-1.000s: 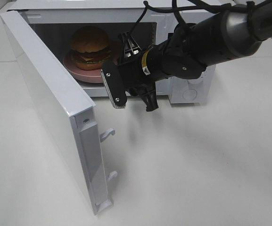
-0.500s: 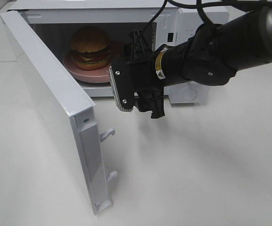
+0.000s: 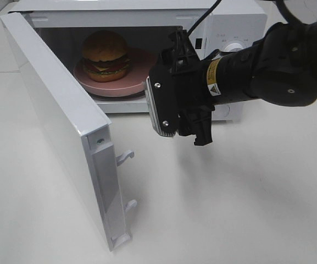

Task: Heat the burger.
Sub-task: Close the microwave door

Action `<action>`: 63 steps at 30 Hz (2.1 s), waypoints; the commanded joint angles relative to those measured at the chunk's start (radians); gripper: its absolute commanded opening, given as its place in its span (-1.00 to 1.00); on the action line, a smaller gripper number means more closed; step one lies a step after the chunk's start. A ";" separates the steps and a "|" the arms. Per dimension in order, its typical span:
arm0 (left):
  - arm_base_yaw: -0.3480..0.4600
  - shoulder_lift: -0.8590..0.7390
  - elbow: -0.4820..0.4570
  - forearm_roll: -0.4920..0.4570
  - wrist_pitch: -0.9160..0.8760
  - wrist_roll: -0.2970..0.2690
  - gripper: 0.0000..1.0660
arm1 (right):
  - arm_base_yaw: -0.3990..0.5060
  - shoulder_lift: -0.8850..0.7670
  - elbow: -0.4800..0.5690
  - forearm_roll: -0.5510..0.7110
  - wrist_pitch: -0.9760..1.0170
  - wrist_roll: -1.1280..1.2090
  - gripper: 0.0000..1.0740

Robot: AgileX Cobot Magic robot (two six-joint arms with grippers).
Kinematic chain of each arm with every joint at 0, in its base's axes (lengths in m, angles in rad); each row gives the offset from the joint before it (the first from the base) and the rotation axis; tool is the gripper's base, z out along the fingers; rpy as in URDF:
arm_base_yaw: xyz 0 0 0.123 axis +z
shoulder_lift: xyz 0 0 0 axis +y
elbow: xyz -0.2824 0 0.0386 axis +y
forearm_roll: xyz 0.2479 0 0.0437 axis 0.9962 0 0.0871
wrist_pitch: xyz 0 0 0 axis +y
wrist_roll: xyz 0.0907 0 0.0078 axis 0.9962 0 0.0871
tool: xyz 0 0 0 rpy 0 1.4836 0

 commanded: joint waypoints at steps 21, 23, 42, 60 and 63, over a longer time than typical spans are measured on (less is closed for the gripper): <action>-0.006 -0.004 0.000 0.002 0.000 -0.002 0.84 | -0.035 -0.385 0.263 0.004 0.134 0.336 0.42; -0.006 -0.004 0.000 0.002 0.000 -0.002 0.84 | -0.035 -0.399 0.267 0.004 0.134 0.355 0.42; -0.006 -0.004 0.000 0.002 0.000 -0.002 0.84 | -0.035 -0.648 0.284 0.133 0.488 0.924 0.41; -0.006 -0.004 0.000 0.002 0.000 -0.002 0.84 | -0.033 -0.831 0.282 0.485 0.939 0.845 0.39; -0.006 -0.004 0.000 0.002 0.000 -0.002 0.84 | -0.033 -0.859 0.282 0.518 0.969 0.831 0.40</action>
